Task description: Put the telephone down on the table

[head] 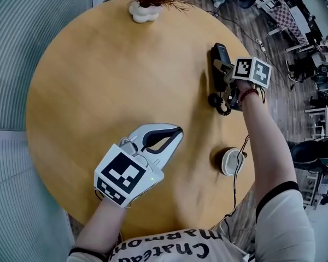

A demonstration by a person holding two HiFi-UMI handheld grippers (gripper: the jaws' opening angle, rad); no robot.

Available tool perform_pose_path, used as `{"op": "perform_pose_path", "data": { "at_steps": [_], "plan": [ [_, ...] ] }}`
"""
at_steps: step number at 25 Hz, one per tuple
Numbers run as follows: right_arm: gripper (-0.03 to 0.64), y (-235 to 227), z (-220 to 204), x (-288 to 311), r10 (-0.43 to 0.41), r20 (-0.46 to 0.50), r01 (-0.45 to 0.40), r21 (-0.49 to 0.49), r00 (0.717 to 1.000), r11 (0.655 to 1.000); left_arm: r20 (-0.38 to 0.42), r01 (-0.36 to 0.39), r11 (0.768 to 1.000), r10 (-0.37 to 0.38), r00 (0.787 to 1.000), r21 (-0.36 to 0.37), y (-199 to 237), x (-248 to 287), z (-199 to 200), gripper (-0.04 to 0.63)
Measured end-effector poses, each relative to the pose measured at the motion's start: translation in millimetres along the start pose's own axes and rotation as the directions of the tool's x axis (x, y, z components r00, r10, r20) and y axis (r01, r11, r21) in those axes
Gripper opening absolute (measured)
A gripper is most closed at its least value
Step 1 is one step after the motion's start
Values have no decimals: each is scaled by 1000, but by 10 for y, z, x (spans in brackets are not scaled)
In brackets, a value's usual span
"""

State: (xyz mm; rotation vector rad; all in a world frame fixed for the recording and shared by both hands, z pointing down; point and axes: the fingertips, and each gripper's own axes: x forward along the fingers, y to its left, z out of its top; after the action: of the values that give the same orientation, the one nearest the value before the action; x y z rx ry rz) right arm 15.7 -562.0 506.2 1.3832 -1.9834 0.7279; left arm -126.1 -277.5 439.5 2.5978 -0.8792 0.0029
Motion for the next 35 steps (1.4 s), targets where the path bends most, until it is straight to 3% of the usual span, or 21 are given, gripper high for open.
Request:
{"op": "perform_pose_path", "data": {
  "at_steps": [3, 6, 12, 14, 15, 20, 23, 26, 28, 31, 35],
  "plan": [
    [298, -53, 135, -200, -28, 110, 22, 54, 994, 998, 20, 8, 1000, -8, 1000, 12, -51, -5, 81, 6],
    [298, -14, 205, -473, -11, 190, -9, 99, 982, 995, 34, 19, 1000, -19, 999, 11, -192, -34, 229, 6],
    [289, 96, 309, -707, 49, 267, -59, 28, 962, 998, 70, 18, 998, -22, 997, 55, -208, 5, 481, 6],
    [246, 76, 277, -804, 66, 287, -77, 27, 956, 997, 69, 15, 997, -20, 997, 70, -284, 31, 492, 6],
    [193, 53, 222, -964, 74, 294, -84, 23, 953, 996, 69, 10, 997, -15, 998, 77, -448, 26, 511, 6],
    [104, 5, -194, -2241, 162, 343, -169, -11, 925, 986, 88, -17, 994, 8, 996, 109, -1717, -80, 707, 6],
    [36, 66, -255, -2562, 233, 393, -247, -17, 889, 969, 102, -47, 984, 30, 994, 172, -1849, -6, 797, 6],
    [17, 158, -263, -2858, 299, 446, -322, -25, 844, 946, 133, -78, 972, 49, 990, 221, -1895, 74, 942, 6],
    [17, 206, -349, -3156, 318, 461, -336, -46, 828, 941, 158, -67, 983, 40, 987, 169, -2039, 89, 1002, 6],
    [17, 288, -535, -3695, 337, 486, -300, -156, 806, 941, 233, -45, 999, 37, 972, 30, -2336, 48, 1080, 6],
    [17, 435, -823, -4395, 372, 496, -232, -321, 785, 918, 325, -92, 995, 97, 941, -30, -2808, -57, 1222, 6]
  ]
}}
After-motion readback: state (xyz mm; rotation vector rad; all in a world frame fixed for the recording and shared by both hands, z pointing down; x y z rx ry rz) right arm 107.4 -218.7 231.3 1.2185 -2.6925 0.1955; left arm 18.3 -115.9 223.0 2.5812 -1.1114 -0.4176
